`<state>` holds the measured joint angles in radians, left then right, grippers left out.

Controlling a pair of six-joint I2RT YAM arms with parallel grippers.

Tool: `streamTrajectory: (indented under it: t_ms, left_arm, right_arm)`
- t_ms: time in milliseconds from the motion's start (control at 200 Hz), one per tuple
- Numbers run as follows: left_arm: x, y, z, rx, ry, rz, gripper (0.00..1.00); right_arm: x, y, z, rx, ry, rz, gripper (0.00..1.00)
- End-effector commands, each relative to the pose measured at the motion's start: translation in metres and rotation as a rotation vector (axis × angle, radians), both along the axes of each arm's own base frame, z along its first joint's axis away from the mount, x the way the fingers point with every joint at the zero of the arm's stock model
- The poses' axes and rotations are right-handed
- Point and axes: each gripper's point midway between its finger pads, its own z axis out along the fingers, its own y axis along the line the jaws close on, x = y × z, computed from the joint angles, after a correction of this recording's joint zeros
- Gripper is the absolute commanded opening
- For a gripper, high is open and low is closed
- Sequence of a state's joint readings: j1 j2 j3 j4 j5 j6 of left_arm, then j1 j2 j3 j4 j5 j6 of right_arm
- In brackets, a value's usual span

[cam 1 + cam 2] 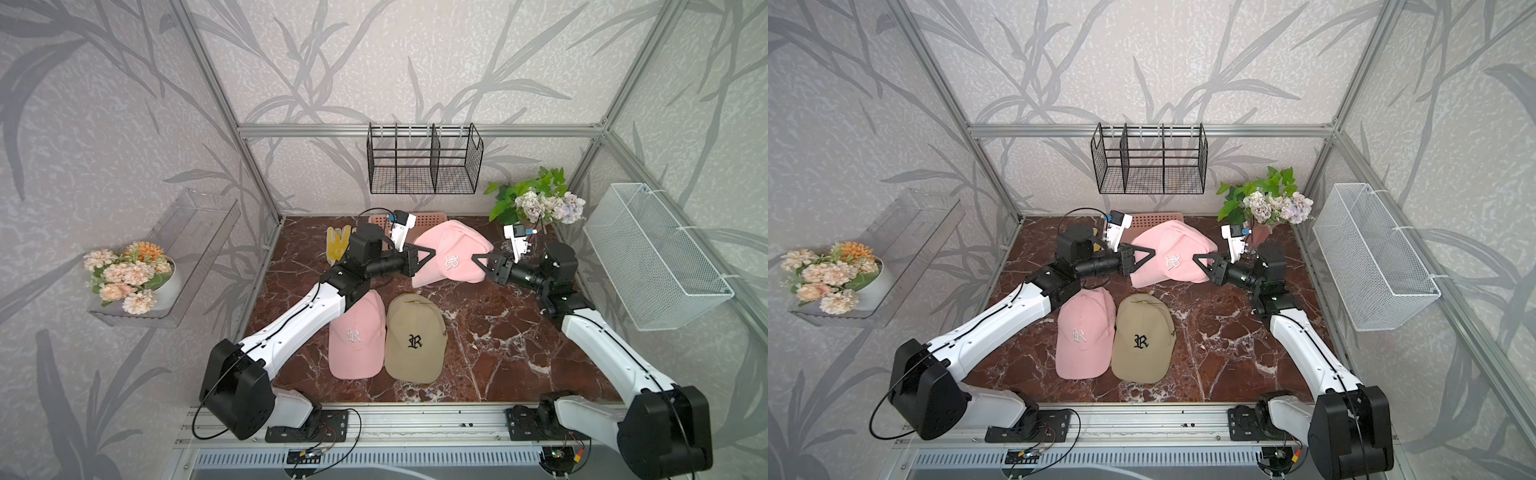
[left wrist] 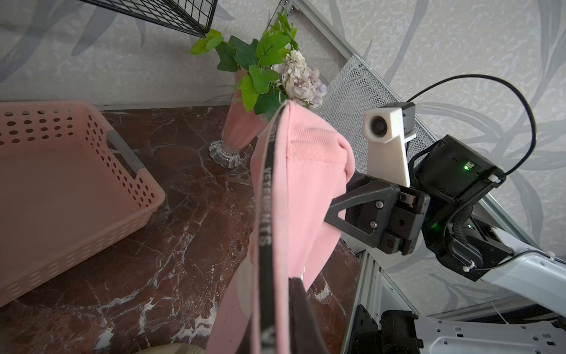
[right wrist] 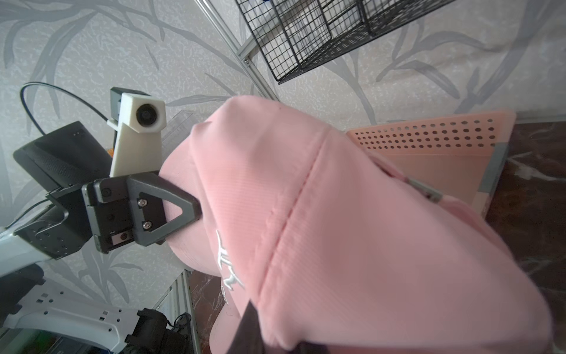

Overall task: Turn the baseball cap inside out
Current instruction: Turn over the baseball cap.

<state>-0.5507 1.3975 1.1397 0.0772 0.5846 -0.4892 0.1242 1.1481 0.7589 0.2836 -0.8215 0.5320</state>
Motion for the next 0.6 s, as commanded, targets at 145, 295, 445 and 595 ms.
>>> streamTrajectory:
  t_ms: [145, 295, 445, 595]
  left_arm:
    - [0.013, 0.021, 0.007, -0.029, -0.018, 0.087, 0.00]
    - [0.007, 0.011, 0.015, -0.093, -0.001, 0.019, 0.00]
    - [0.007, 0.007, 0.033, -0.226, 0.047, 0.013, 0.00]
    - [0.015, 0.013, 0.048, -0.404, 0.166, 0.110, 0.00]
  right_arm:
    - [0.021, -0.057, -0.016, -0.156, 0.027, -0.371, 0.01]
    - [0.014, -0.053, -0.015, -0.243, -0.027, -0.371, 0.23]
    - [0.000, -0.031, -0.006, -0.344, -0.215, -0.302, 0.56]
    - [-0.017, -0.003, -0.002, -0.466, -0.474, -0.224, 0.68]
